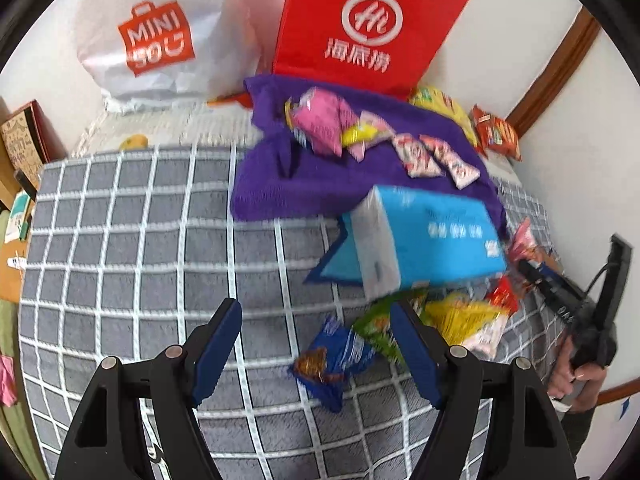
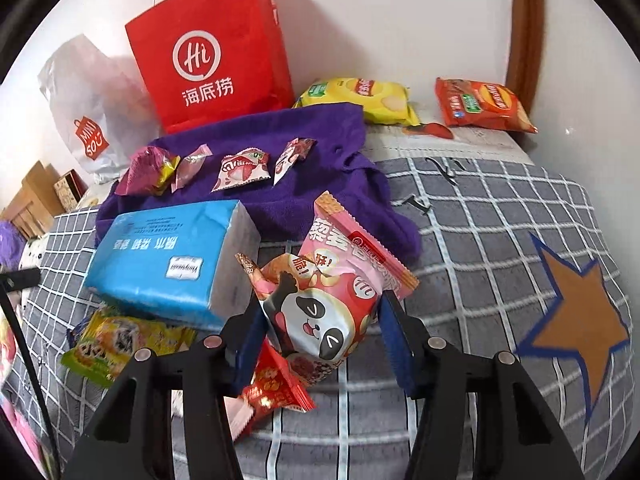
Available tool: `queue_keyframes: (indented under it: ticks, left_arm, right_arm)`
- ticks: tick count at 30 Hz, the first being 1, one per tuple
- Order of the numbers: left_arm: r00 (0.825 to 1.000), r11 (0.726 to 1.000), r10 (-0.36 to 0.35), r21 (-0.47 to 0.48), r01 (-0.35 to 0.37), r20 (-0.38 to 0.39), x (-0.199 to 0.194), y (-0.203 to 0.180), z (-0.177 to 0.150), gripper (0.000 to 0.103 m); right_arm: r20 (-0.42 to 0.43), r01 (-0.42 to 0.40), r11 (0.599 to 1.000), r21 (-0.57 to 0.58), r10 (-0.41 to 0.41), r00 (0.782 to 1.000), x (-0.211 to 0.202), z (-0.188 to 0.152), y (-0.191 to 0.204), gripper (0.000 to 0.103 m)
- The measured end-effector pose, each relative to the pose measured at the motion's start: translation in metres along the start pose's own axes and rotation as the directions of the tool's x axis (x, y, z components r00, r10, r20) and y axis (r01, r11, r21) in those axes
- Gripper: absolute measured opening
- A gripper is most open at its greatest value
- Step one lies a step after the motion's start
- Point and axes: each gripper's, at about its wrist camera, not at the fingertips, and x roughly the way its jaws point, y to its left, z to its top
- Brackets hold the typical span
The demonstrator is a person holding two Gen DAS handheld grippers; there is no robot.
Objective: Organize snacks
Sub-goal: 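Grasp the blue snack bag with the left tool while the right grasps the panda snack bag, then lift the blue bag with the left tool while the right lifts the panda bag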
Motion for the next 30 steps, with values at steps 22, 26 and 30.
queue_keyframes:
  ticks: [22, 26, 30]
  left_arm:
    - [0.995, 0.994, 0.000, 0.113, 0.012, -0.104, 0.053, -0.020, -0.037, 0.066]
    - [0.994, 0.995, 0.002, 0.102, 0.009, -0.112, 0.049, -0.017, -0.040, 0.063]
    - [0.993, 0.996, 0.014, 0.091, -0.004, -0.115, 0.049, -0.018, -0.040, 0.062]
  right_arm:
    - [0.028, 0.001, 0.999, 0.034, -0.002, 1.000, -0.036, -0.023, 0.011, 0.054]
    - [0.037, -0.016, 1.000, 0.024, 0.015, 0.999, -0.040, -0.024, 0.016, 0.054]
    - [0.042, -0.032, 0.999, 0.032, 0.030, 0.999, -0.043, -0.026, 0.015, 0.054]
